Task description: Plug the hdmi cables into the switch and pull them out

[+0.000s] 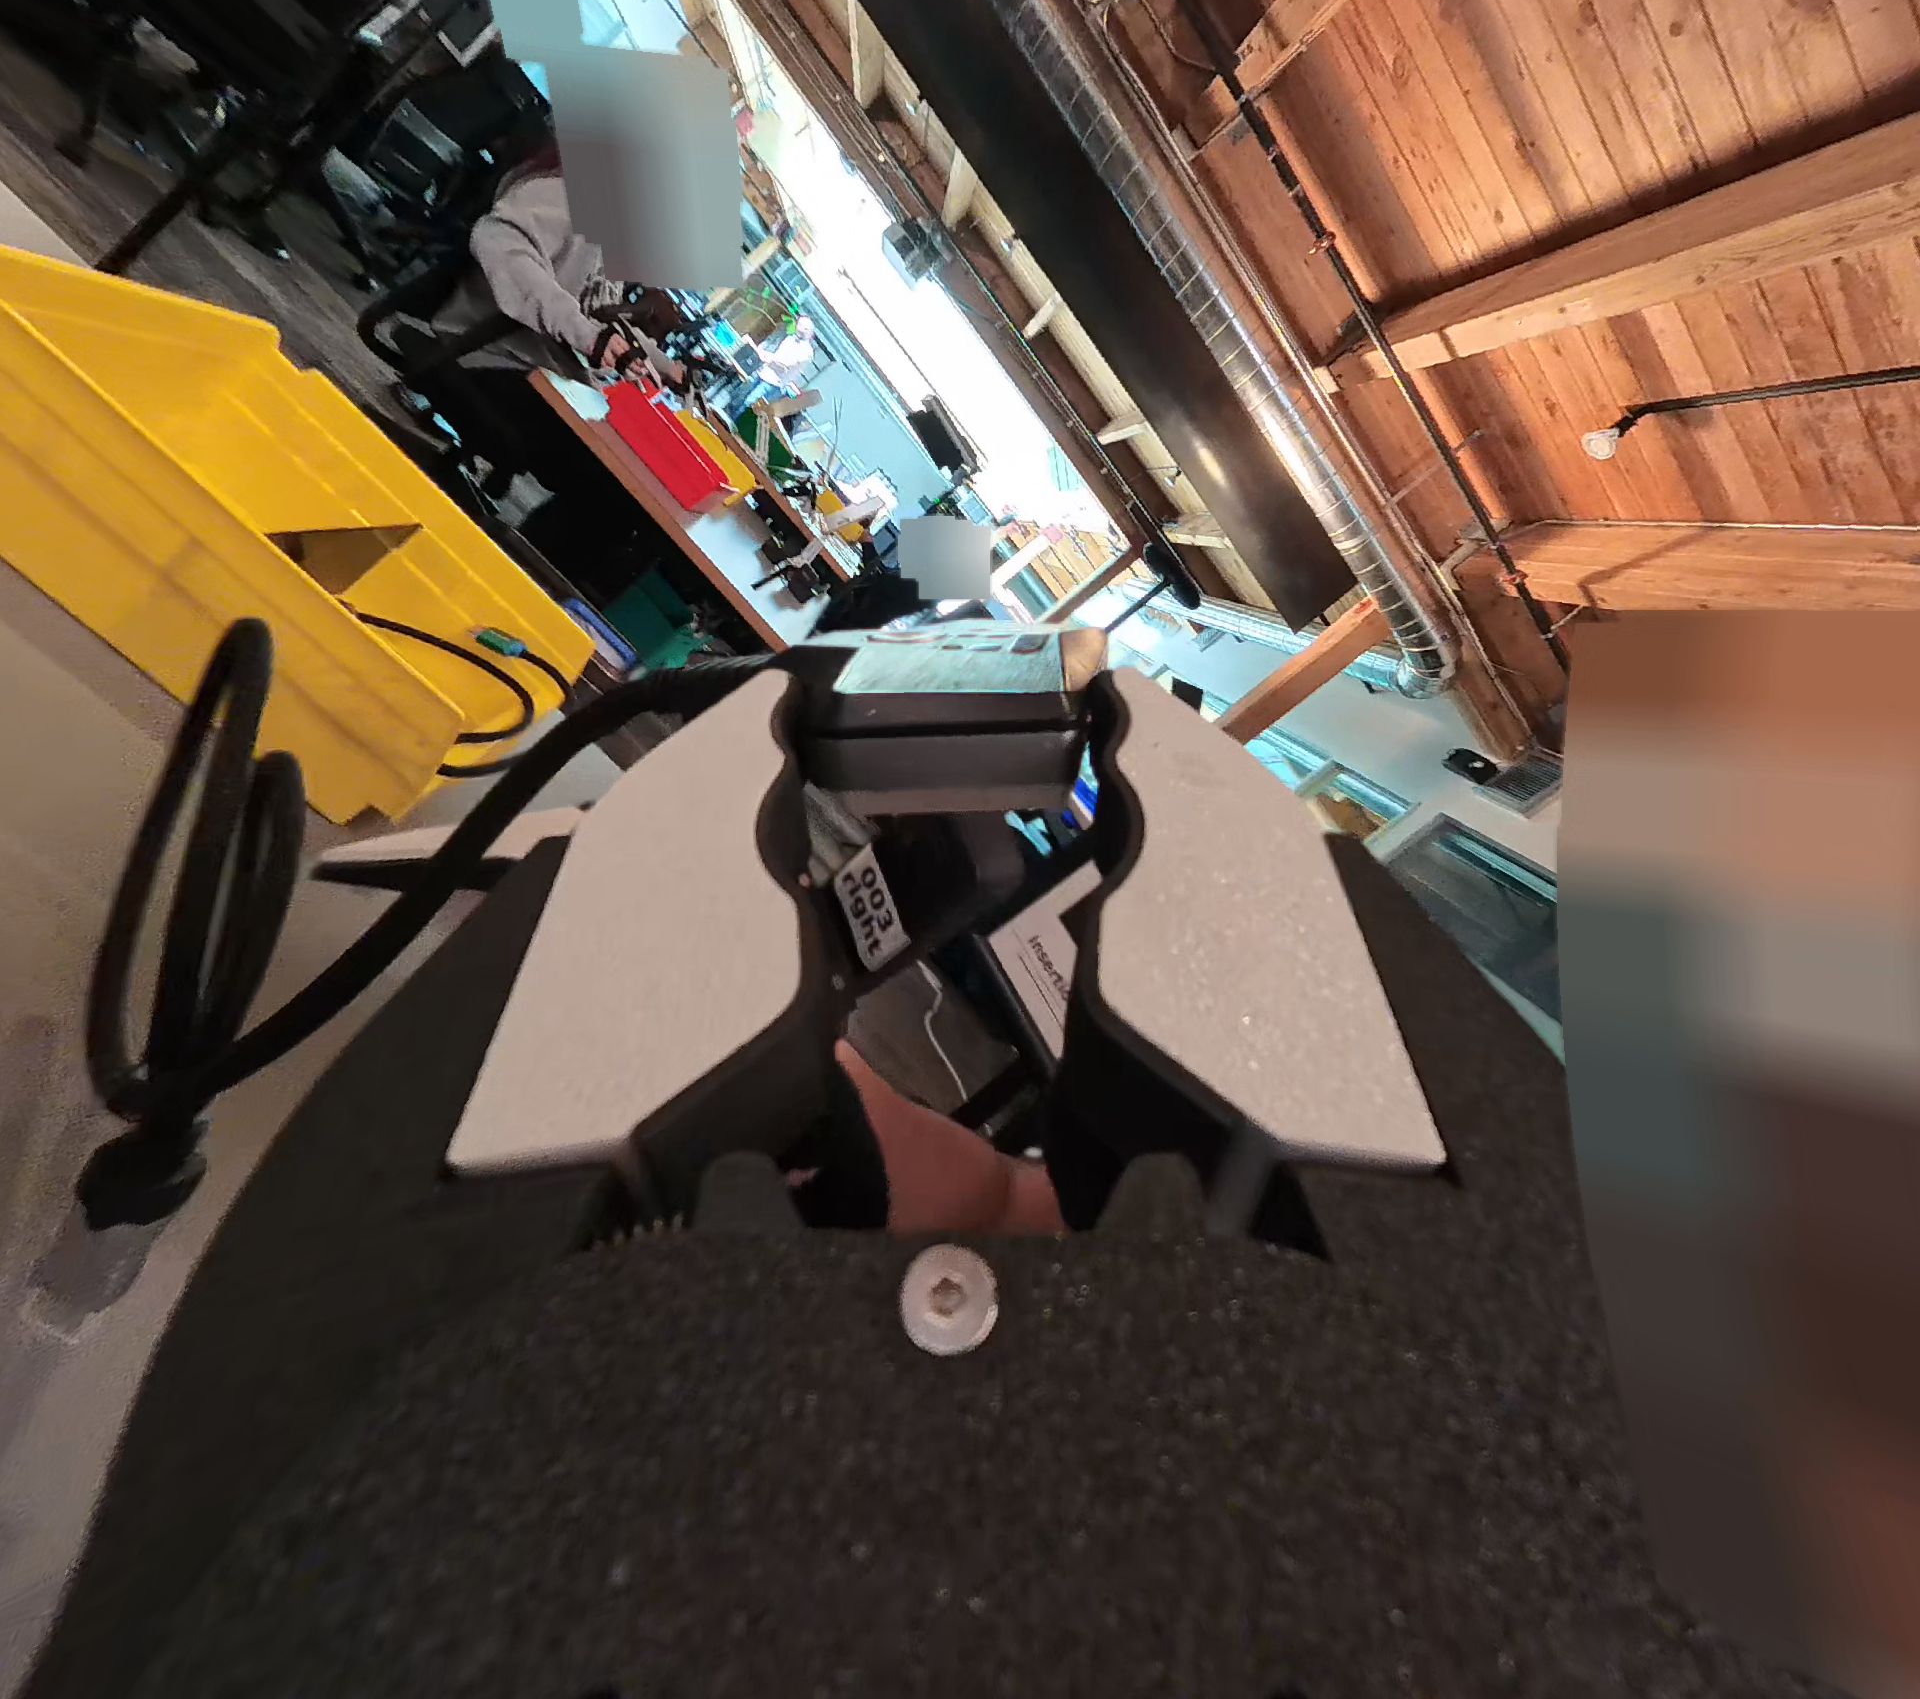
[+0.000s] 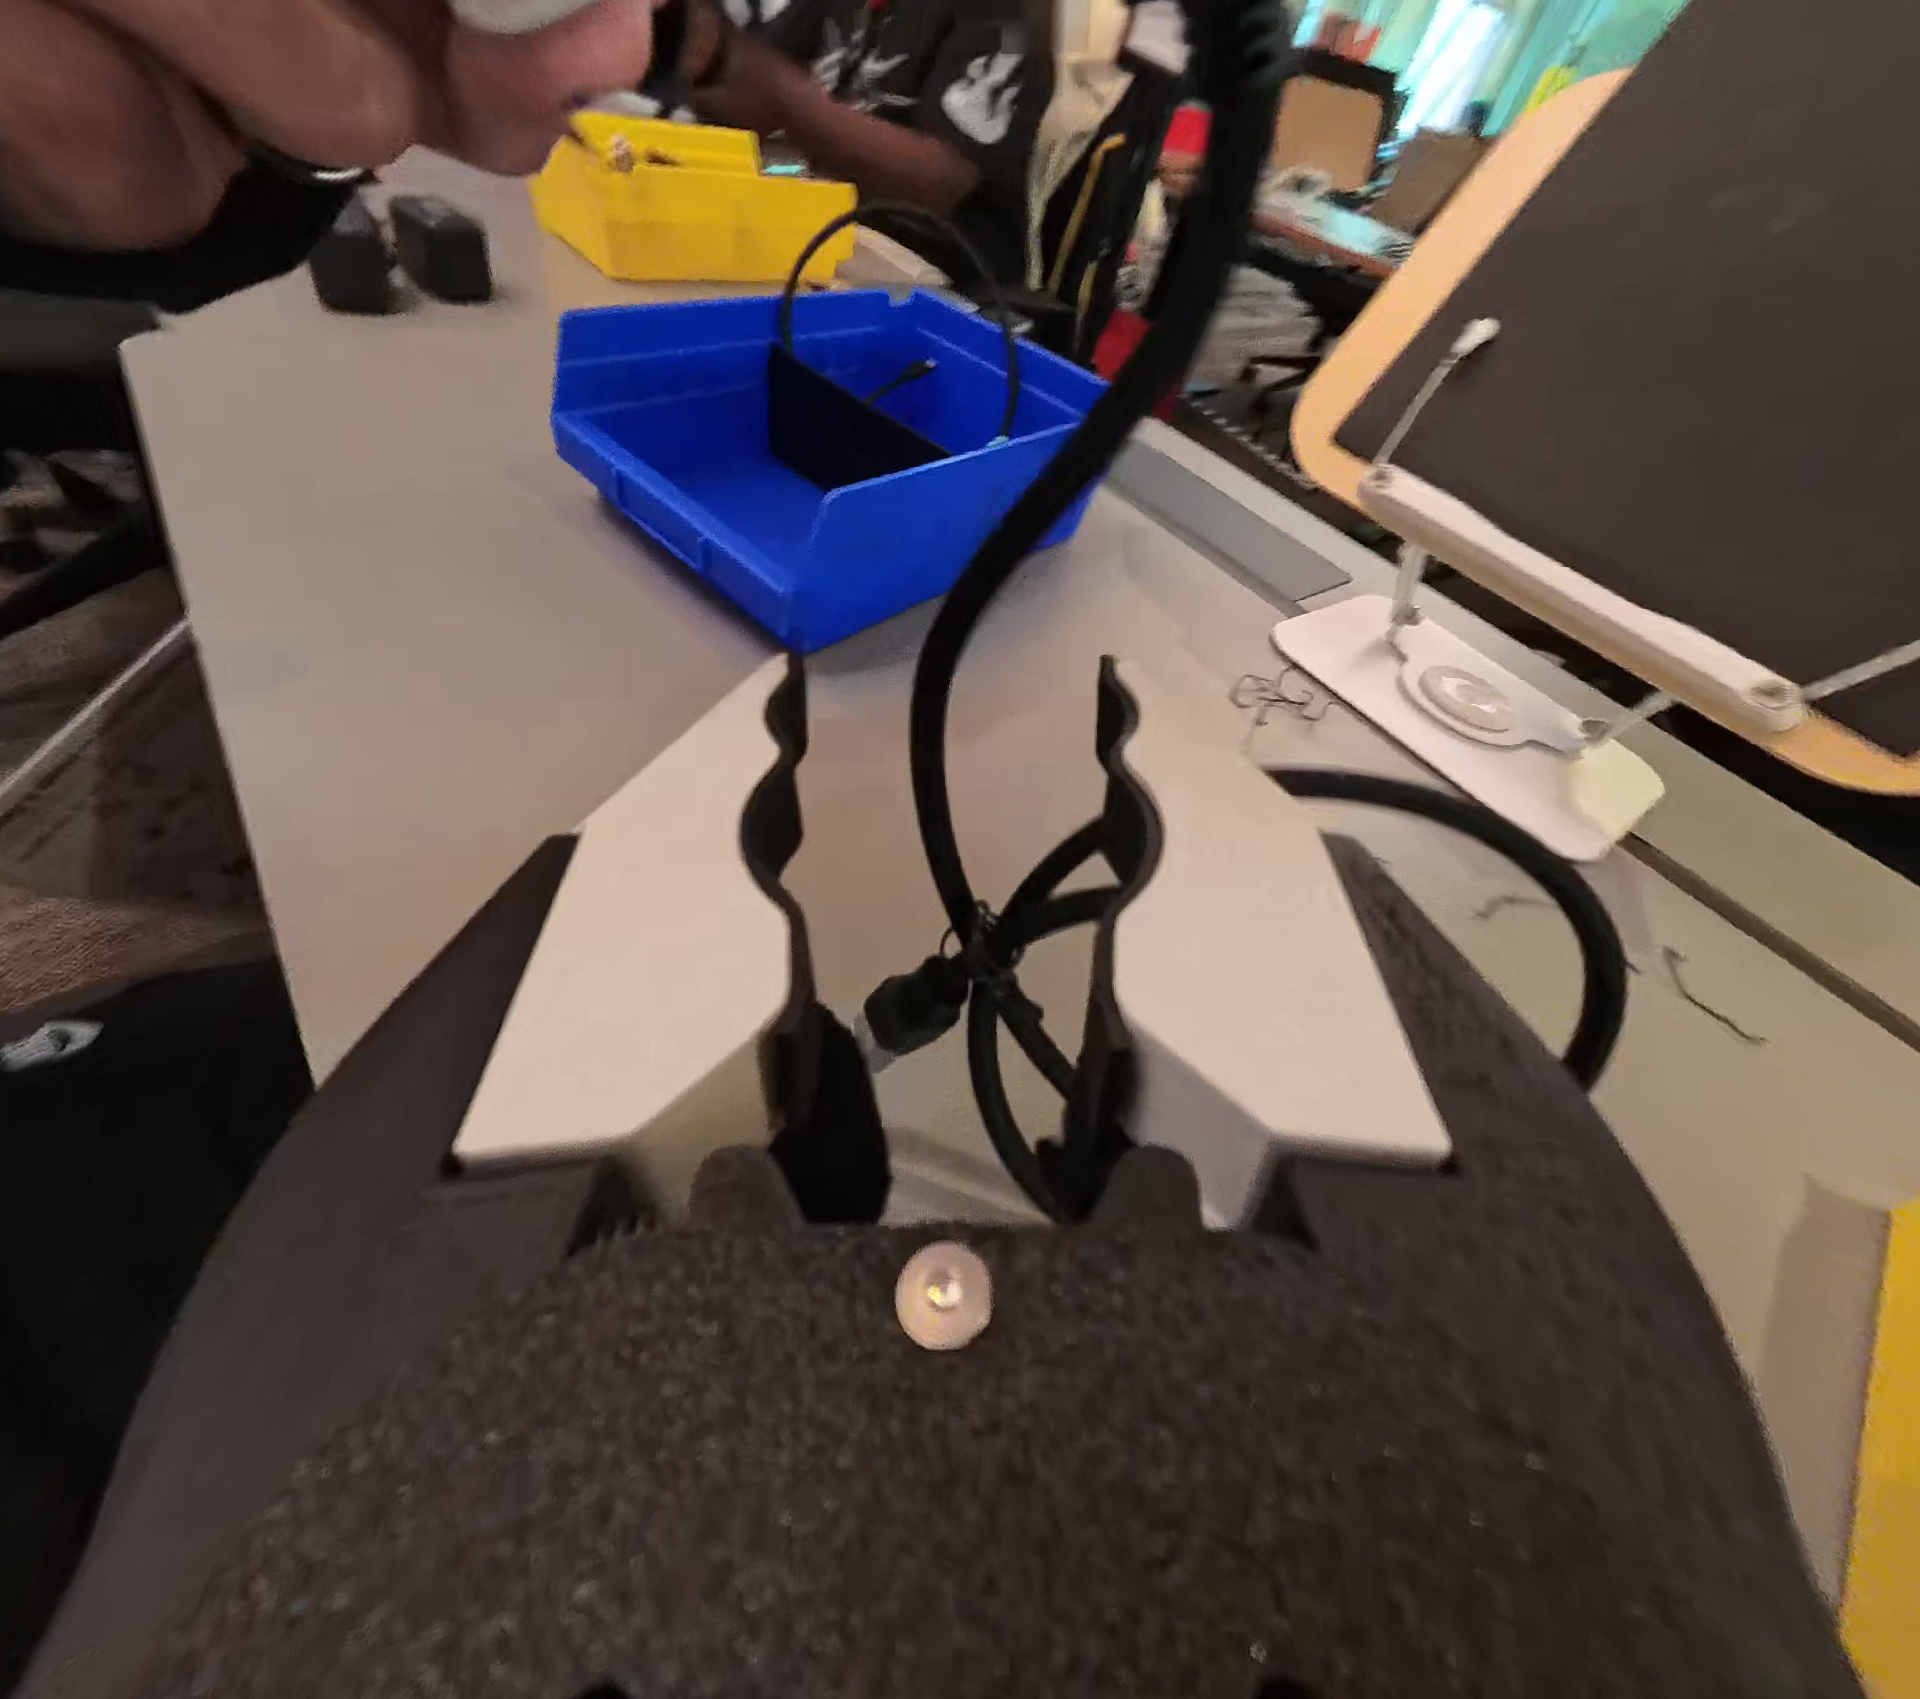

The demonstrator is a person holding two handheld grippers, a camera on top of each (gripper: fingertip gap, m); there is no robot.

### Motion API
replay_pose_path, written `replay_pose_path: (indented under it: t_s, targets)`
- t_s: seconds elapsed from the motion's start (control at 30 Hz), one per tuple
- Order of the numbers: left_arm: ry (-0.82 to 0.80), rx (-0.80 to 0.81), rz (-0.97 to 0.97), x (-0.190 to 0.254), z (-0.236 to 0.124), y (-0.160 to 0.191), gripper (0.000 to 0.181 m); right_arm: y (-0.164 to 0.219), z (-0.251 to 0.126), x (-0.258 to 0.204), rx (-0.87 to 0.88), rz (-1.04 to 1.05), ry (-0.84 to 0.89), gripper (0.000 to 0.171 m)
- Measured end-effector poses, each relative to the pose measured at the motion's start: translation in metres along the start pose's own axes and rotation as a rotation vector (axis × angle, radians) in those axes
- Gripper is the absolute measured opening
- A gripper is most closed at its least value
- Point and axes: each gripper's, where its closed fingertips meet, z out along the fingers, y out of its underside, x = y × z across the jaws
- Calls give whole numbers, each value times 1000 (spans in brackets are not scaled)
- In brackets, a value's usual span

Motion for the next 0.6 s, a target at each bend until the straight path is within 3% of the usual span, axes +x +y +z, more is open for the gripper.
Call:
replay_pose_path:
  t_s: [0.13, 0.2, 0.3, 0.37, 0.4, 0.47, 0.53, 0.6]
  targets:
    - [-4, 32, 52, 6, -3, -5, 51, 29, -17, 20, -78, 129, 103, 53]
    - [0, 41, 54, 6, -2, -4, 51, 50, -15, 14, -122, 244, 53, 55]
    - [26, 29, 23, 4, 6, 5, 51, 72, 8, -12, -174, 367, -78, 81]
    - [59, 19, -17, 4, 11, 12, 51, 74, 25, -16, -147, 390, -78, 85]
    - [73, 20, -38, 3, 12, 13, 51, 71, 31, -15, -119, 388, -70, 80]
    - [94, 37, -59, 2, 10, 10, 51, 65, 31, -6, -77, 321, -20, 30]
    - [81, 72, -53, -5, 1, -1, 51, 62, 25, -8, -71, 174, -33, 14]
    - [37, 101, -50, -19, -10, -13, 51, 61, 14, -15, -94, 51, -78, 10]
